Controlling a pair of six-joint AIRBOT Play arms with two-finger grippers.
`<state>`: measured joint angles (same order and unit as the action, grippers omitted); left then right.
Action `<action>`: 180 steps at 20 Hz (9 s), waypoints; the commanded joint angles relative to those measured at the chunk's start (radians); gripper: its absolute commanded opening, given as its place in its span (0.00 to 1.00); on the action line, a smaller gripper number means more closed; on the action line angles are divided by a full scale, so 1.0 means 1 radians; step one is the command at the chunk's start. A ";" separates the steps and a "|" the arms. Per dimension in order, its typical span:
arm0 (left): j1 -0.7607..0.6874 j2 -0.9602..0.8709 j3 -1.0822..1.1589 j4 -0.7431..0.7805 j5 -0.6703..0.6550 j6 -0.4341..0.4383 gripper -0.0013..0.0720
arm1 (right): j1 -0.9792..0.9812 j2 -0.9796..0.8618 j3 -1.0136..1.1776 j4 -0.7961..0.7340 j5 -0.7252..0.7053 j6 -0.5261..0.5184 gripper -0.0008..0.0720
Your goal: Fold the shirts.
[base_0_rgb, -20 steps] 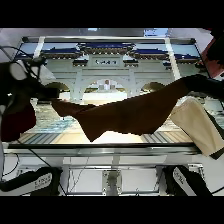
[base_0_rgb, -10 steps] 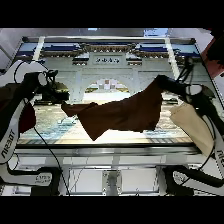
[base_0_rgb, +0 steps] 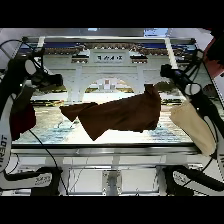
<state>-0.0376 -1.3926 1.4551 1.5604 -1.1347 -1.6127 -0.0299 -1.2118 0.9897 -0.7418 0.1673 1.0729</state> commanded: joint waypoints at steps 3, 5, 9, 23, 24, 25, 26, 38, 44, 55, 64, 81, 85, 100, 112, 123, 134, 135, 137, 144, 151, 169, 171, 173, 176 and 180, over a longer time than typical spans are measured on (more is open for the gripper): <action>-0.002 0.084 -0.071 -0.383 -0.203 0.211 0.68 | -0.233 0.129 0.001 -0.230 0.531 0.073 0.66; -0.010 0.084 -0.214 -0.537 -0.195 0.274 0.65 | -0.288 0.129 -0.005 -0.314 0.715 0.113 0.66; -0.124 0.084 -0.436 -0.591 -0.192 0.347 0.65 | -0.305 0.129 -0.060 -0.384 0.834 0.113 0.66; -0.837 0.082 -0.530 0.143 0.056 0.066 0.64 | -0.305 0.129 -0.111 -0.319 0.811 0.112 0.67; -0.835 0.079 -0.539 0.142 0.065 0.061 0.64 | -0.305 0.129 -0.111 -0.317 0.811 0.112 0.66; -0.835 0.074 -0.549 0.142 0.065 0.060 0.64 | -0.305 0.129 -0.111 -0.312 0.811 0.112 0.67; -0.835 0.067 -0.557 0.142 0.064 0.060 0.64 | -0.305 0.129 -0.111 -0.308 0.811 0.111 0.67; -0.835 -0.023 -0.574 0.196 0.069 0.045 0.04 | -0.305 0.129 -0.111 -0.304 0.823 0.108 0.66; -0.835 -0.022 -0.562 0.274 0.028 0.010 0.04 | -0.305 0.109 -0.111 -0.309 0.819 0.117 0.66; -0.835 0.045 -0.344 0.333 -0.068 0.009 0.04 | -0.221 -0.125 -0.169 -0.160 0.575 0.134 0.67; -0.835 0.045 -0.341 0.408 -0.123 0.008 0.04 | -0.151 -0.209 -0.168 -0.156 0.355 0.140 0.66; -0.835 0.045 -0.341 0.553 -0.118 -0.053 0.04 | -0.149 -0.247 -0.166 -0.094 0.291 0.134 0.38; -0.835 0.045 -0.341 0.553 -0.103 -0.067 0.04 | -0.149 -0.247 -0.166 -0.083 0.283 0.134 0.09; -0.724 0.424 0.204 1.024 -0.323 -0.134 0.04 | -0.153 0.520 0.223 -0.393 0.590 0.144 0.04; -0.747 0.518 0.523 0.960 -0.473 0.121 0.04 | -0.152 0.686 0.628 -0.509 0.747 0.270 0.04; -0.062 -0.130 0.523 0.399 -0.190 0.035 0.04 | -0.122 -0.064 0.400 -0.229 0.686 0.178 0.04; 0.008 -0.453 0.558 0.385 0.059 -0.121 0.16 | 0.116 -0.451 0.402 -0.213 -0.006 0.163 0.63; 0.008 -0.444 0.589 0.402 0.071 -0.121 0.43 | 0.116 -0.445 0.412 -0.207 -0.009 0.165 0.63; 0.008 -0.386 0.611 0.483 0.091 -0.119 0.52 | 0.090 -0.413 0.427 -0.207 0.026 0.165 0.63; 0.084 -0.039 0.524 0.552 -0.212 -0.064 0.51 | -0.137 -0.209 0.421 -0.308 0.621 0.212 0.62; 0.335 0.525 -0.362 0.216 -0.155 -0.006 0.51 | -0.306 0.014 0.071 -0.402 0.898 0.178 0.53; 0.356 0.723 -0.828 -0.248 -0.075 0.044 0.75 | -0.084 0.016 -0.502 0.245 0.494 0.068 0.66; 0.356 0.723 -0.828 -0.248 -0.087 0.062 0.75 | -0.087 0.014 -0.501 0.246 0.465 0.090 0.66; 0.356 0.723 -0.828 -0.248 -0.086 0.069 0.75 | -0.085 0.013 -0.502 0.249 0.447 0.090 0.59; 0.356 0.723 -0.828 -0.248 -0.076 0.069 0.75 | -0.084 -0.007 -0.501 0.259 0.467 0.090 0.54; 0.356 0.723 -0.828 -0.248 -0.074 0.069 0.75 | -0.081 -0.051 -0.500 0.315 0.480 0.077 0.54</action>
<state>0.3176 -0.6701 0.6277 1.3140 -1.2121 -1.5452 -0.1150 -1.2366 0.4892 -0.4614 0.6437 1.1591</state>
